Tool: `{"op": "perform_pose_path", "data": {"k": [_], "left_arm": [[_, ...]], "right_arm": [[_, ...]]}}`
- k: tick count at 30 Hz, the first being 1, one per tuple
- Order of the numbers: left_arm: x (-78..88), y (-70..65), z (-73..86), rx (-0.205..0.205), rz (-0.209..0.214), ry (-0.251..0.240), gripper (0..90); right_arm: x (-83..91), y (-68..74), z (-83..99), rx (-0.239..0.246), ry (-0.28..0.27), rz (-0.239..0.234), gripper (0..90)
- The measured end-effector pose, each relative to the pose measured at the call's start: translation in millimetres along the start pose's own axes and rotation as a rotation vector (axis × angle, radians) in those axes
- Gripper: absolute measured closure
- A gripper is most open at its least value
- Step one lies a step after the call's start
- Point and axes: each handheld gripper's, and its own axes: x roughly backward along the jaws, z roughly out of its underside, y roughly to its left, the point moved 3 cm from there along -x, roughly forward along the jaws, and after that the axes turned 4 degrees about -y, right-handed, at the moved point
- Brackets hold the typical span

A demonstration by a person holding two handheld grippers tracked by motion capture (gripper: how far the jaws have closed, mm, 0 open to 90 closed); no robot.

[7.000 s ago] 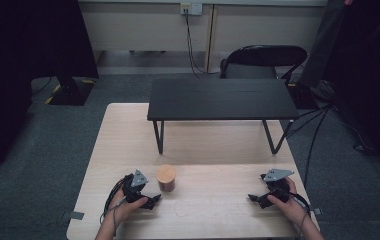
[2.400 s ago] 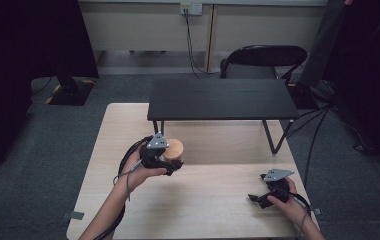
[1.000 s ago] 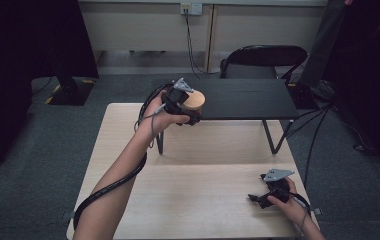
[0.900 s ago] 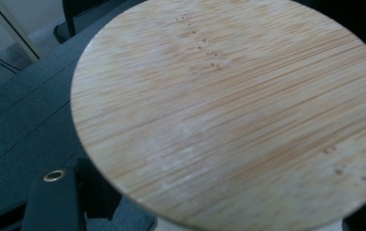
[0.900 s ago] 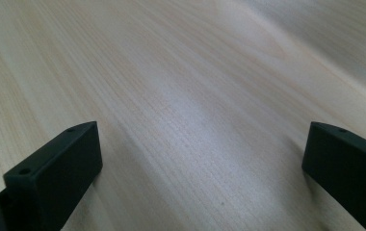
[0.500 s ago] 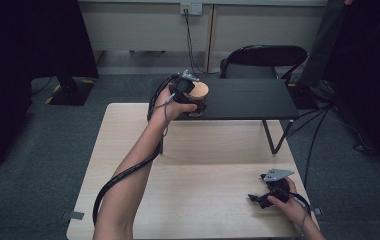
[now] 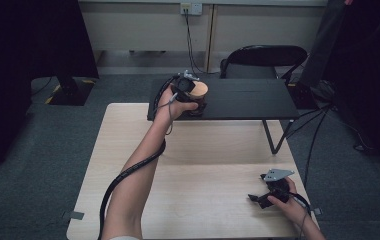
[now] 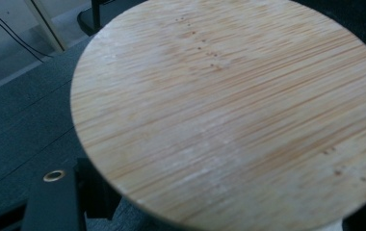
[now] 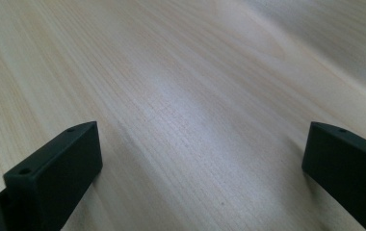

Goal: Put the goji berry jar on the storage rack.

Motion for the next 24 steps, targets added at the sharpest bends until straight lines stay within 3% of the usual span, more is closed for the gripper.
{"op": "perform_pose_path", "data": {"k": [16, 22, 24], "left_arm": [[-3.7, 0.8, 4.1, 0.007, 0.006, -0.027, 25.2], [0.3, -3.7, 7.3, 0.014, -0.03, -0.017, 14.6], [2.7, -4.6, 9.3, 0.024, -0.023, -0.01, 11.0]], "right_arm": [[0.0, 0.0, 0.0, 0.0, 0.0, 0.0, 0.0], [0.0, 0.0, 0.0, 0.0, 0.0, 0.0, 0.0], [0.0, 0.0, 0.0, 0.0, 0.0, 0.0, 0.0]]}}
